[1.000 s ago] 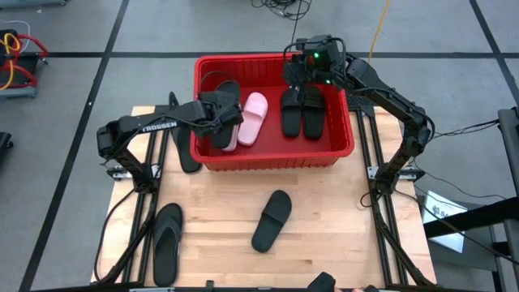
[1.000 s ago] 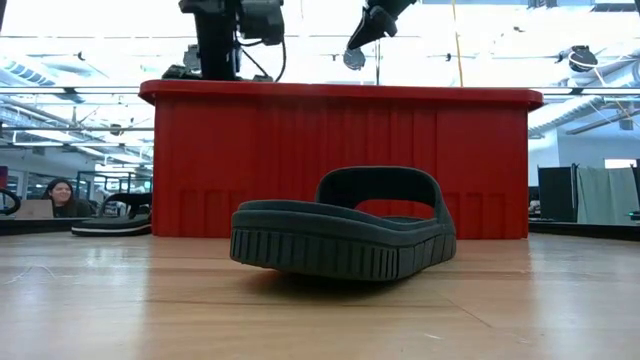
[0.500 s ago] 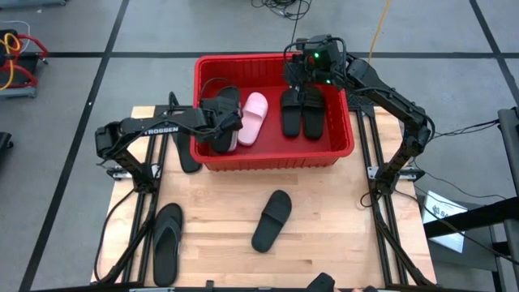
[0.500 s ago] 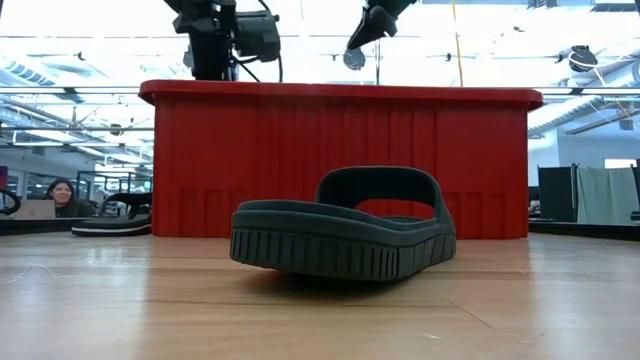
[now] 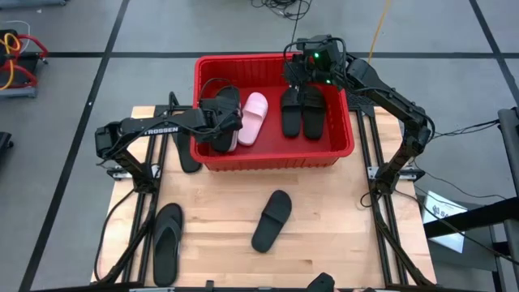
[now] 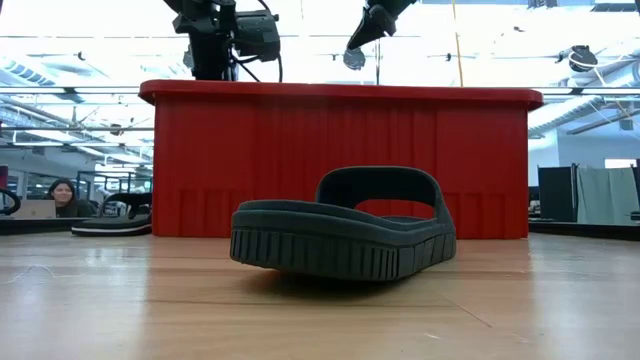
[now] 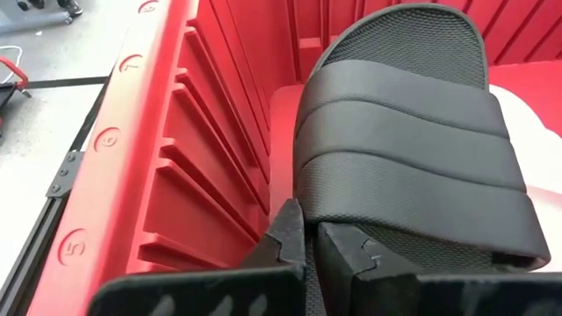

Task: Pick and place slides into bin
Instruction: Put the black slide on top of the pink slide in the red bin

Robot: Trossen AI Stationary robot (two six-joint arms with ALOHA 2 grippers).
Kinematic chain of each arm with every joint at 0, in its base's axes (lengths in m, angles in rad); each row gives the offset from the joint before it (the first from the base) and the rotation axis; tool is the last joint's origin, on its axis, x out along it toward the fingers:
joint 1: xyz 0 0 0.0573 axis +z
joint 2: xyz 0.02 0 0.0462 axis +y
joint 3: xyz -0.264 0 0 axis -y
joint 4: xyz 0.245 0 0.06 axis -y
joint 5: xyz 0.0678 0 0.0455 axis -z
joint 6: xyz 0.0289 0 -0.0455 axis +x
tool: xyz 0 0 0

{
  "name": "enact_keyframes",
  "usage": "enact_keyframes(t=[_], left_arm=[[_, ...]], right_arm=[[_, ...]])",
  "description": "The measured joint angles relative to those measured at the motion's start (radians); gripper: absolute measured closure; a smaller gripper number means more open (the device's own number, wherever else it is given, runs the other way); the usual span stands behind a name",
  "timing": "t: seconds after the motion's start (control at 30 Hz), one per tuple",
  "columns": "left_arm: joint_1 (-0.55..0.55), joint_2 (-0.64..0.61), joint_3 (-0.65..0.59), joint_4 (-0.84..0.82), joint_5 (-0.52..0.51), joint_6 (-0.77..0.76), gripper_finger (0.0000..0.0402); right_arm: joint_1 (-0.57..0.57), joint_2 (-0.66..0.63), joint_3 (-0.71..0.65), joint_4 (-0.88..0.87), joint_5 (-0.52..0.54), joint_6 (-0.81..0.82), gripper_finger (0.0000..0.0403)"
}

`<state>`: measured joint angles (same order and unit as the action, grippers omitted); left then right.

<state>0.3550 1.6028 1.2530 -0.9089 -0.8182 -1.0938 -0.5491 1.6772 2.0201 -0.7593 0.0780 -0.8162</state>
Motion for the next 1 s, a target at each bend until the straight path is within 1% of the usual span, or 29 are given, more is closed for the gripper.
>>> enact_keyframes(t=[0.33,0.5,0.63,0.73,0.87,0.93,1.0], left_arm=[[0.004,0.002,0.0,0.0,0.006,-0.001,0.0398],[0.005,0.003,-0.002,0.002,0.021,0.068,0.0397],[0.007,0.002,0.001,0.001,0.039,0.061,0.0396],[0.007,0.007,0.028,0.001,0.06,0.082,0.0396],[0.016,0.008,0.08,0.02,0.092,0.016,0.0398],[0.028,0.008,0.1,0.027,0.096,0.014,0.0399],[0.043,0.008,0.103,0.068,0.096,0.015,0.0399]], right_arm=[[0.0,0.0,0.0,0.0,0.0,0.001,0.0284],[0.0,0.0,0.0,0.0,0.0,0.001,0.0284],[0.0,0.0,0.0,0.0,0.0,0.001,0.0288],[0.0,0.0,0.0,0.0,0.0,0.001,0.0288],[0.0,0.0,0.0,0.0,0.0,0.001,0.0288],[0.0,0.0,0.0,0.0,0.0,0.001,0.0289],[0.0,0.0,0.0,0.0,0.0,0.001,0.0289]])
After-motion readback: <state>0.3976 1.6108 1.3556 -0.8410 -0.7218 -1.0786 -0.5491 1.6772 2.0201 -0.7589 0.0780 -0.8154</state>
